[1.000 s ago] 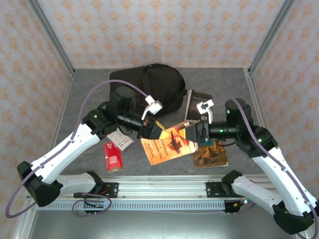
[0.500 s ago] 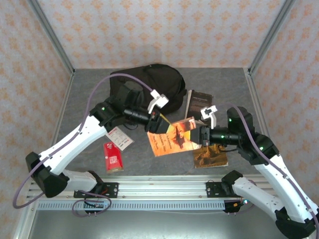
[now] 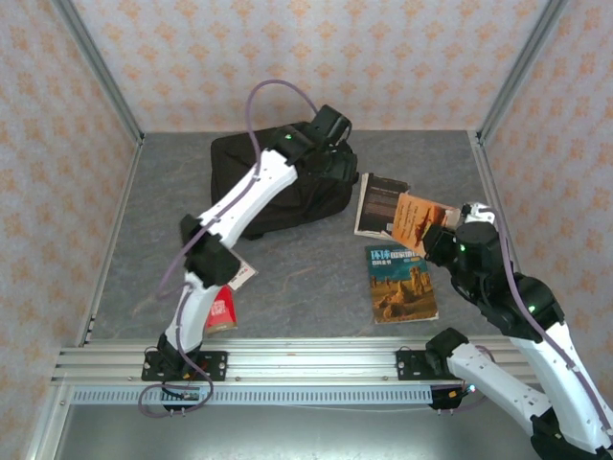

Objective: Pack books, pencil case, and school supplies into a backpack

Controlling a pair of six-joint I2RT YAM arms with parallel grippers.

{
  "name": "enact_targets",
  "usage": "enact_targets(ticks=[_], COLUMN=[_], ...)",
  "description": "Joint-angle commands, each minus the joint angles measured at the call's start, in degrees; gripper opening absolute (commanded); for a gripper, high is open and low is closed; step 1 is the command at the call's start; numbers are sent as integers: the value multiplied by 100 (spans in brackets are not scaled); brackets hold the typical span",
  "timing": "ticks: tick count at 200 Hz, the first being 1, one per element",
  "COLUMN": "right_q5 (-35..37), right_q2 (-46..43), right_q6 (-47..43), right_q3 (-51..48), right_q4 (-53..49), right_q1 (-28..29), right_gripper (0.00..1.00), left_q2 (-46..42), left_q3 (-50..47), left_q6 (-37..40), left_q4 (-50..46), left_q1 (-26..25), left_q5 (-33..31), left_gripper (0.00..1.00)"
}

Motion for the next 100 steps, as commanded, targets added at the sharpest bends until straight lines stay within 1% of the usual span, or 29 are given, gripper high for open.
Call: enact_targets(ticks=[1,11,31,47,62,78,100], right_q5=[412,403,407,433,424,366,362], right_q2=[-8,-10,25,51,78,78,69], right_q6=[90,75,9,-34,-35,-18,12], right_q3=[-121,-192,-296,-367,-422,-538,-722], right_q4=[329,412,499,519,527,604,711], right_q1=[2,2,3,2,3,2,2], right_gripper=[0,0,0,0,0,0,0], left_q2=[854,1088,1112,1151,1277,1403,1595], left_q3=[1410,1567,1046,897,1005,1072,1098], left_q6=[146,194,159,290,348,378,470], left_q4=[-867,-653,201,617,702,789,936], left_q1=[84,132,211,182,185,210,247], left_q5=[-855,-843,-398,-396,-632,-780,-811], left_gripper=[88,89,89,89,89,85,77])
